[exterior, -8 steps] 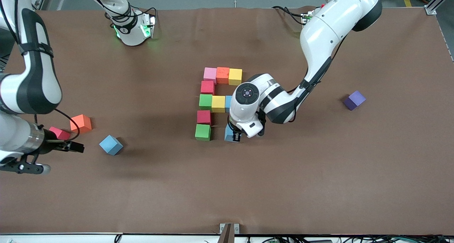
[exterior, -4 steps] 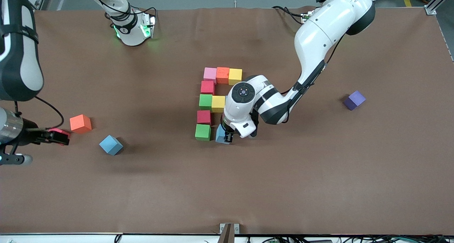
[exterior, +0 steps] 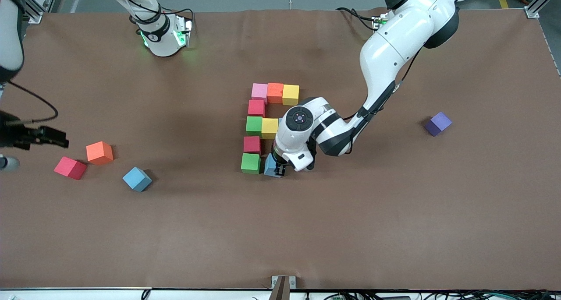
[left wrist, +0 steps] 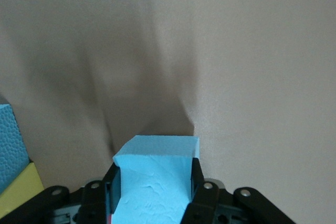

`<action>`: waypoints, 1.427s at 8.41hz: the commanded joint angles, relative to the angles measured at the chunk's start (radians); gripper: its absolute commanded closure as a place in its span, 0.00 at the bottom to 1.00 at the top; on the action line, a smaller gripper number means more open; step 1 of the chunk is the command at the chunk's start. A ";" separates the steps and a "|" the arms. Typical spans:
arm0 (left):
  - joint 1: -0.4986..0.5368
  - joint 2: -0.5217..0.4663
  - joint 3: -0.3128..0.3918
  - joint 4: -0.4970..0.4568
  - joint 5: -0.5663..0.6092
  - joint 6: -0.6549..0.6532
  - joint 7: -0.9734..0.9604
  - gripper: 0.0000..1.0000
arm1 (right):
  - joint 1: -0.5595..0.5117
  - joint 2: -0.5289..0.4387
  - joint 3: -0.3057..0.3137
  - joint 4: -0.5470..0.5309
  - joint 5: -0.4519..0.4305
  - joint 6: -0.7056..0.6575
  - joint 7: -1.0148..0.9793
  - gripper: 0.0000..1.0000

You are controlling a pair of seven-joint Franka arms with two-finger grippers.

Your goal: Arrange 11 blocks into digit 3

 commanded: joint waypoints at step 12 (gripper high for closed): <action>-0.021 0.031 0.037 0.035 -0.126 0.009 0.008 0.64 | 0.191 -0.324 -0.252 -0.280 0.109 0.001 -0.104 0.00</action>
